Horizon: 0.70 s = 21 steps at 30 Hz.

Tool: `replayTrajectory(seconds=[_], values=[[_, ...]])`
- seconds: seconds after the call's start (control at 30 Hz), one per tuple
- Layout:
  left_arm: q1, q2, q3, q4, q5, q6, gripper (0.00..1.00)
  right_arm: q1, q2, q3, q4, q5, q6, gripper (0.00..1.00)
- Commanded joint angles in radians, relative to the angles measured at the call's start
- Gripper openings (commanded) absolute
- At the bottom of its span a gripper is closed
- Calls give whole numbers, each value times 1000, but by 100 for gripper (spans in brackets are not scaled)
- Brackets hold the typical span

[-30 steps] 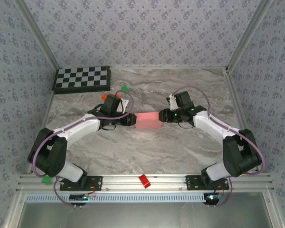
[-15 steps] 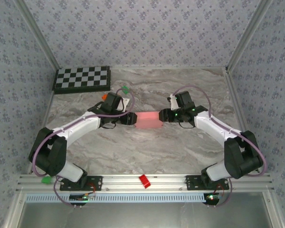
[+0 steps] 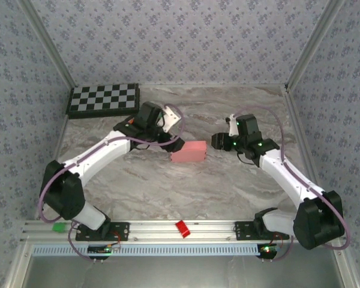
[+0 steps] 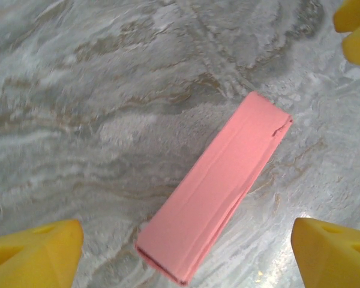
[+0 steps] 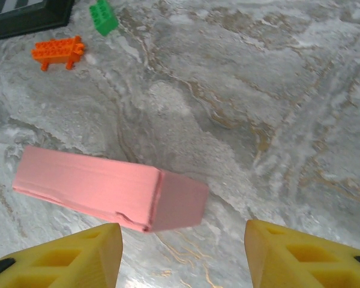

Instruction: Fold the paper box

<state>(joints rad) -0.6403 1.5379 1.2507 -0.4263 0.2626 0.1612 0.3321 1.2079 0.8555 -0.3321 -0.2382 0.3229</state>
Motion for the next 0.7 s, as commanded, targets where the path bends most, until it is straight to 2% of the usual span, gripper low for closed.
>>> replayTrajectory(seconds=[0.0, 0.23, 0.3, 0.43, 0.67], values=[[-10, 63, 59, -99, 4, 236, 90, -23, -43, -50, -51, 16, -15, 58], [-12, 134, 54, -101, 138, 556, 90, -52, -112, -132, -79, 14, -10, 58], [-12, 150, 48, -80, 146, 599, 90, -60, -125, -148, -80, 10, -8, 58], [-10, 192, 66, -76, 157, 647, 90, -72, -142, -167, -87, 6, -6, 58], [-13, 262, 97, -54, 111, 656, 85, -87, -148, -173, -88, 1, -6, 58]])
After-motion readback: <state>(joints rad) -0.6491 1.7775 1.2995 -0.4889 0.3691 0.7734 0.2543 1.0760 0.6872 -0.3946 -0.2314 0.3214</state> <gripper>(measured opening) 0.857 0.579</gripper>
